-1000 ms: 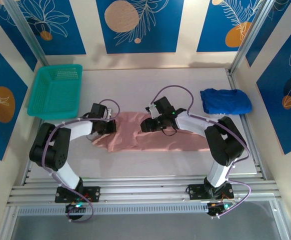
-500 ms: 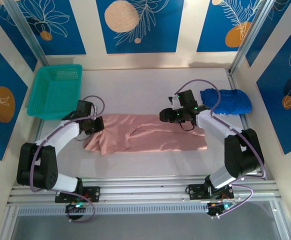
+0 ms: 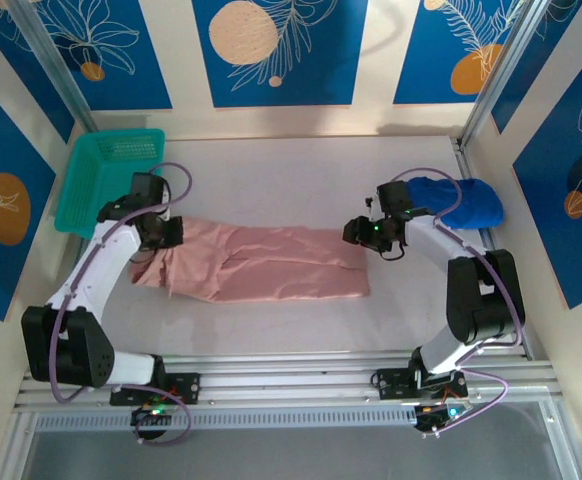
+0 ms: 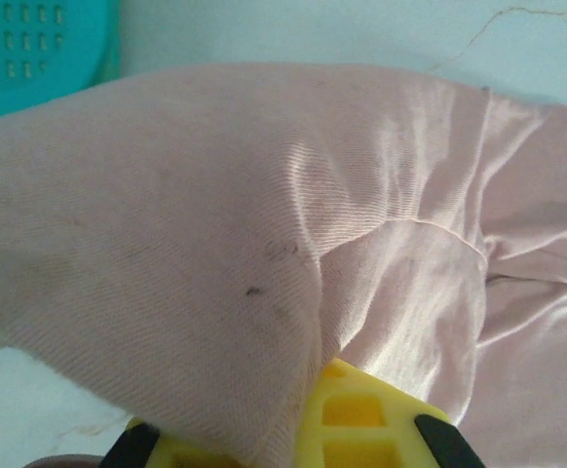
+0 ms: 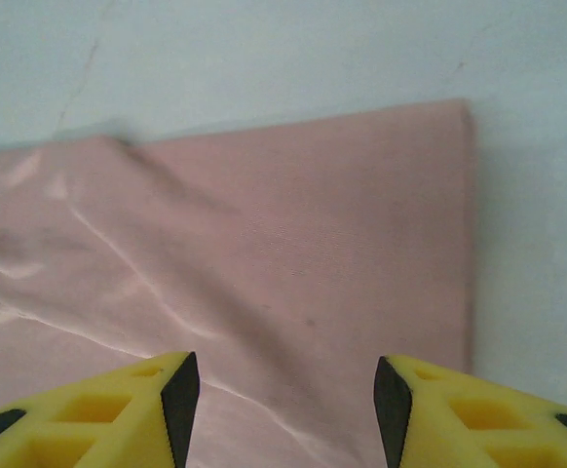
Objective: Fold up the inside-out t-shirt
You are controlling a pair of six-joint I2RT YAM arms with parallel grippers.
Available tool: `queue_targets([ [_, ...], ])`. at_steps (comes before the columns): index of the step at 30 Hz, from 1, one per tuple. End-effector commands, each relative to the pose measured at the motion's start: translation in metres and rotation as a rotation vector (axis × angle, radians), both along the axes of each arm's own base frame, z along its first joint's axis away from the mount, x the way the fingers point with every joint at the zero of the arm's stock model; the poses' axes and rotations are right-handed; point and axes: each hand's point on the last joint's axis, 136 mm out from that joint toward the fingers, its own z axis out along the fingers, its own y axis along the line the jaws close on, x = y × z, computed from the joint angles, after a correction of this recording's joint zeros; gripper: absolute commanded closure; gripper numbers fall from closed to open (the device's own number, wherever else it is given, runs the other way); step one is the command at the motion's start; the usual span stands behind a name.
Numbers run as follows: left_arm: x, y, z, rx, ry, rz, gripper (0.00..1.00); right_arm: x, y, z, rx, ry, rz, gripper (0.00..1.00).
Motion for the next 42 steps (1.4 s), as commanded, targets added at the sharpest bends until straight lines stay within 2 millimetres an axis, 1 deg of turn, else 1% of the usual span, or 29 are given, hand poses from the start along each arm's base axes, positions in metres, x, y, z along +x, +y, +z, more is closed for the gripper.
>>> queue_targets([
  [1, -0.009, 0.023, 0.023, 0.131, 0.014, -0.034, 1.0, -0.003, 0.011, -0.006, 0.017, 0.04, 0.018, 0.47],
  [3, -0.007, 0.03, 0.029, 0.165, 0.012, -0.04, 1.0, -0.002, 0.019, -0.009, 0.015, 0.049, 0.043, 0.48],
  [6, -0.004, 0.037, 0.035, 0.203, 0.018, -0.046, 1.0, -0.002, 0.038, -0.008, 0.033, 0.05, 0.096, 0.48],
  [10, 0.003, 0.037, 0.034, 0.208, 0.025, -0.058, 1.0, -0.003, 0.062, -0.007, 0.057, 0.054, 0.15, 0.5],
  [15, 0.008, 0.036, 0.035, 0.21, 0.025, -0.069, 1.0, -0.008, 0.084, -0.01, 0.073, 0.056, 0.211, 0.51],
  [19, 0.011, 0.036, 0.037, 0.212, 0.021, -0.074, 1.0, -0.01, 0.091, -0.014, 0.083, 0.07, 0.226, 0.52],
  [24, 0.013, 0.037, 0.039, 0.224, 0.015, -0.08, 1.0, -0.013, 0.092, -0.018, 0.089, 0.081, 0.239, 0.53],
  [28, 0.013, 0.047, 0.041, 0.266, 0.028, -0.063, 1.0, -0.017, 0.092, -0.016, 0.096, 0.081, 0.254, 0.54],
  [33, 0.013, 0.059, 0.053, 0.301, 0.006, -0.041, 1.0, -0.021, 0.101, -0.009, 0.146, 0.069, 0.279, 0.54],
  [36, 0.012, 0.064, 0.054, 0.304, 0.006, -0.031, 1.0, -0.023, 0.108, -0.007, 0.158, 0.061, 0.297, 0.54],
  [39, 0.013, 0.066, 0.053, 0.305, 0.013, -0.025, 1.0, -0.024, 0.114, -0.008, 0.161, 0.067, 0.311, 0.55],
  [42, 0.016, 0.066, 0.054, 0.305, 0.01, -0.021, 1.0, -0.027, 0.12, -0.014, 0.16, 0.084, 0.322, 0.55],
])
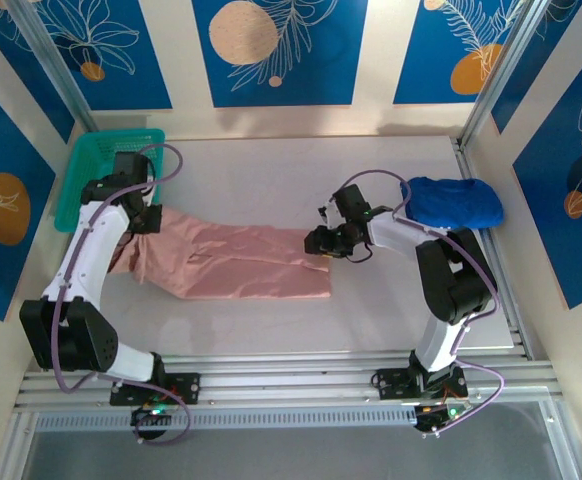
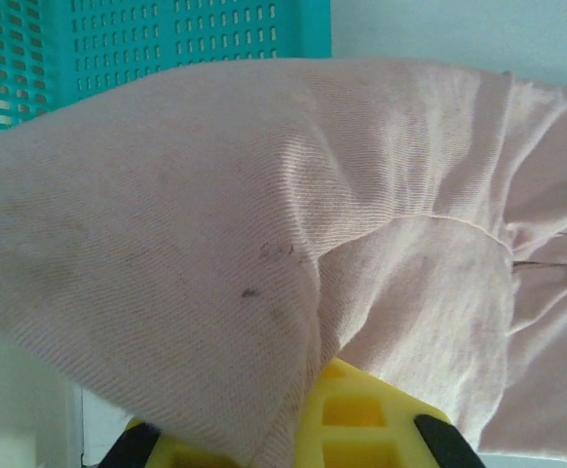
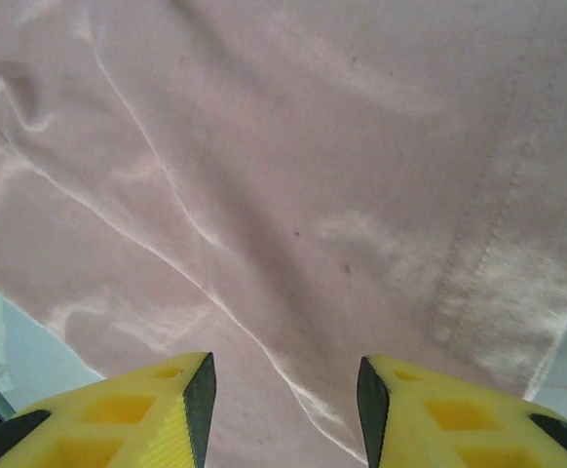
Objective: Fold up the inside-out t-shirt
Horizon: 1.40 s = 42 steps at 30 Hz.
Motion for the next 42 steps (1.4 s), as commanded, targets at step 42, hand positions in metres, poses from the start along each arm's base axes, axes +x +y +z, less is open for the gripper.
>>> queue_targets([
  [42, -0.016, -0.217, 0.012, -0.609, 0.065, -0.166, 1.0, -0.001, 0.015, -0.012, 0.012, 0.029, 0.049, 0.57],
])
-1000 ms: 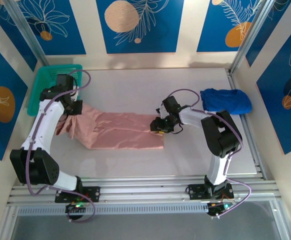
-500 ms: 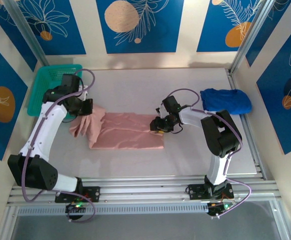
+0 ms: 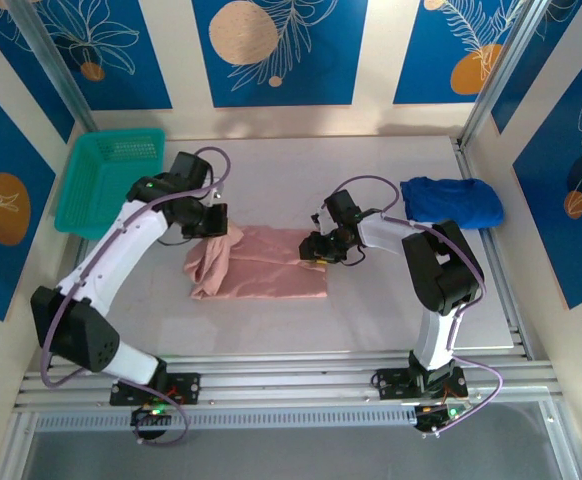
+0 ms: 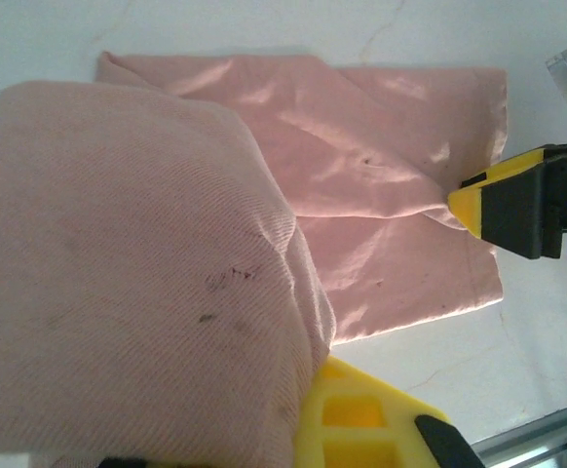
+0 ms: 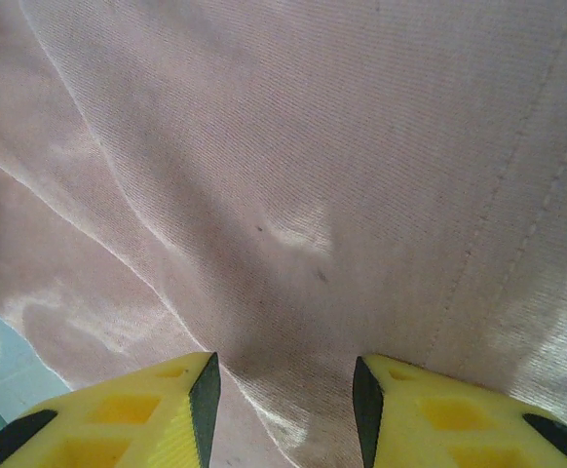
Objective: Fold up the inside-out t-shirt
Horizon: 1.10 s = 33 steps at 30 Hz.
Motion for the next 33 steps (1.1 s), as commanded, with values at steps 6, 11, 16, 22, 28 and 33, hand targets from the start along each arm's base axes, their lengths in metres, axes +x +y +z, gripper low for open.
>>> queue_targets([
  [6, 0.023, -0.06, -0.003, -0.149, -0.02, 0.077, 1.0, 0.002, -0.013, 0.04, 0.047, -0.05, -0.015, 0.56],
  [11, 0.039, -0.14, -0.024, -0.291, 0.0, 0.102, 0.96, -0.001, -0.06, 0.054, 0.026, -0.065, -0.127, 0.56],
  [16, 0.04, -0.22, -0.054, -0.303, 0.073, -0.015, 0.44, -0.006, -0.112, 0.055, -0.011, -0.043, -0.294, 0.56],
  [22, 0.034, -0.192, -0.004, -0.215, -0.053, -0.16, 0.17, -0.006, -0.123, 0.07, -0.008, -0.122, -0.339, 0.5],
  [28, -0.002, -0.129, -0.037, -0.143, -0.054, -0.233, 0.15, 0.023, -0.071, 0.074, 0.064, -0.15, -0.25, 0.43],
  [33, -0.008, -0.106, -0.074, -0.002, -0.09, -0.314, 0.14, 0.05, -0.071, 0.039, -0.014, -0.073, -0.309, 0.44],
])
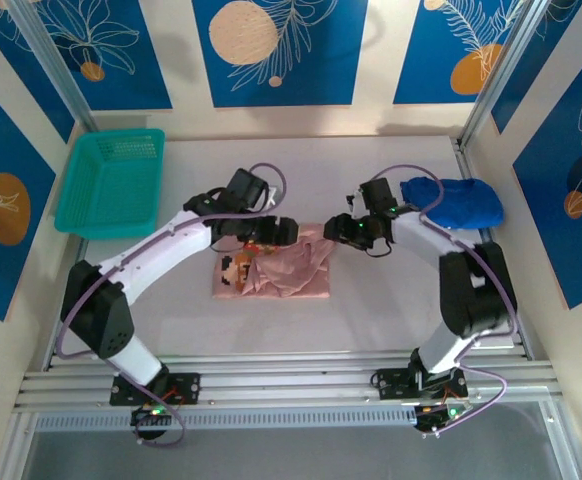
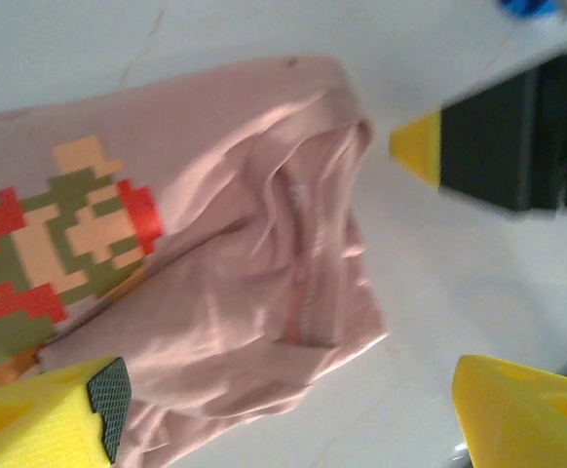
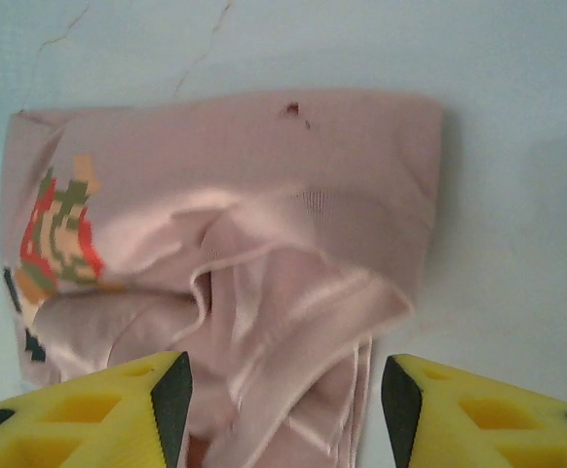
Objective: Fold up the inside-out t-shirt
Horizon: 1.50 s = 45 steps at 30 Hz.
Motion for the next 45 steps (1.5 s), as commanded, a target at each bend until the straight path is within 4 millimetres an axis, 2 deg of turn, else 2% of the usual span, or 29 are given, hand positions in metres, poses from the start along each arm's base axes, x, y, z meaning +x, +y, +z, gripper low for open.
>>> queue_targets([
  [1, -0.006, 0.011, -0.044, 0.124, 0.003, -0.088, 0.15, 0.018, -0.001, -0.011, -0.006, 0.029, -0.054, 0.45],
  [4, -0.02, -0.002, -0.055, 0.08, 0.074, -0.11, 0.19, 0.024, 0.004, -0.02, -0.017, 0.062, -0.039, 0.49],
  [11, -0.082, -0.01, -0.083, 0.191, 0.159, -0.186, 0.21, 0.023, 0.002, -0.038, -0.066, 0.098, -0.027, 0.5],
  [15, -0.098, -0.018, -0.099, 0.274, 0.157, -0.208, 0.24, 0.019, -0.005, -0.041, -0.098, 0.099, -0.024, 0.5],
  [22, -0.081, -0.023, -0.11, 0.436, 0.05, -0.211, 0.29, 0.014, -0.01, -0.037, -0.101, 0.096, -0.007, 0.49],
  [30, -0.063, -0.022, -0.117, 0.515, -0.013, -0.197, 0.45, 0.015, -0.003, -0.046, -0.065, 0.134, 0.008, 0.51],
  [35, -0.063, -0.028, -0.124, 0.511, -0.009, -0.22, 0.61, 0.021, 0.0, -0.046, -0.051, 0.126, 0.009, 0.59],
  [41, -0.063, -0.034, -0.127, 0.483, -0.007, -0.235, 0.76, 0.029, 0.002, -0.043, -0.044, 0.108, 0.007, 0.76],
  [45, -0.064, -0.036, -0.126, 0.47, -0.009, -0.241, 0.91, 0.033, 0.001, -0.036, -0.043, 0.088, 0.009, 0.86],
])
